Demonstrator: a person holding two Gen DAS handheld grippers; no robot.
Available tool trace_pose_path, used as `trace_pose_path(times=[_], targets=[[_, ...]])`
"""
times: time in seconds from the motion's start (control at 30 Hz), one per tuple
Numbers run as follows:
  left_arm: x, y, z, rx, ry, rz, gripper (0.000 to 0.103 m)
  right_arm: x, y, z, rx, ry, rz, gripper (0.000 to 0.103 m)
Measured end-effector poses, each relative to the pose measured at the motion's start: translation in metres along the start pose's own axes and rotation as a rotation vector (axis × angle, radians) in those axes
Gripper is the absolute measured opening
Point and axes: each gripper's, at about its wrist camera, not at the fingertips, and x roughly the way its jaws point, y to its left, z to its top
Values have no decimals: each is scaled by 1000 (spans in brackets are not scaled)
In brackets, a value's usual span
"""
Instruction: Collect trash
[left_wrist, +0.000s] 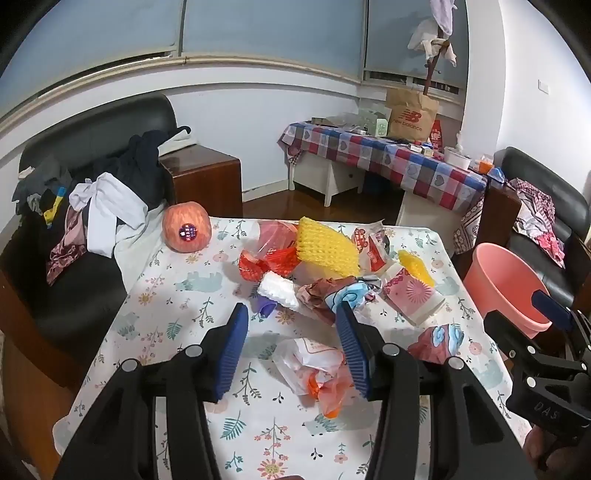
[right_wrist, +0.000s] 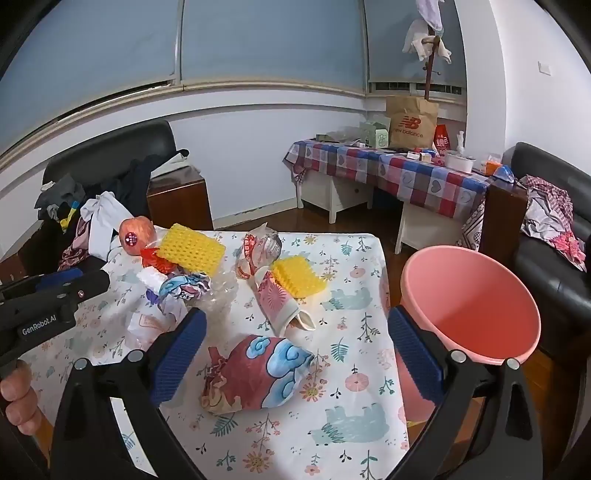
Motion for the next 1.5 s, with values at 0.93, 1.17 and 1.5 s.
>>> trace_pose_path(times=[0.93, 1.17, 1.5], targets=[[-2, 2, 0, -2, 7, 2, 49, 1, 0, -1, -5, -3, -5, 100], [-2, 2, 0, 0, 6, 2, 49, 1, 0, -1, -6, -2, -6, 100], [-1, 2, 0, -2, 9, 3, 49, 1, -1, -1, -6, -3, -9, 100]])
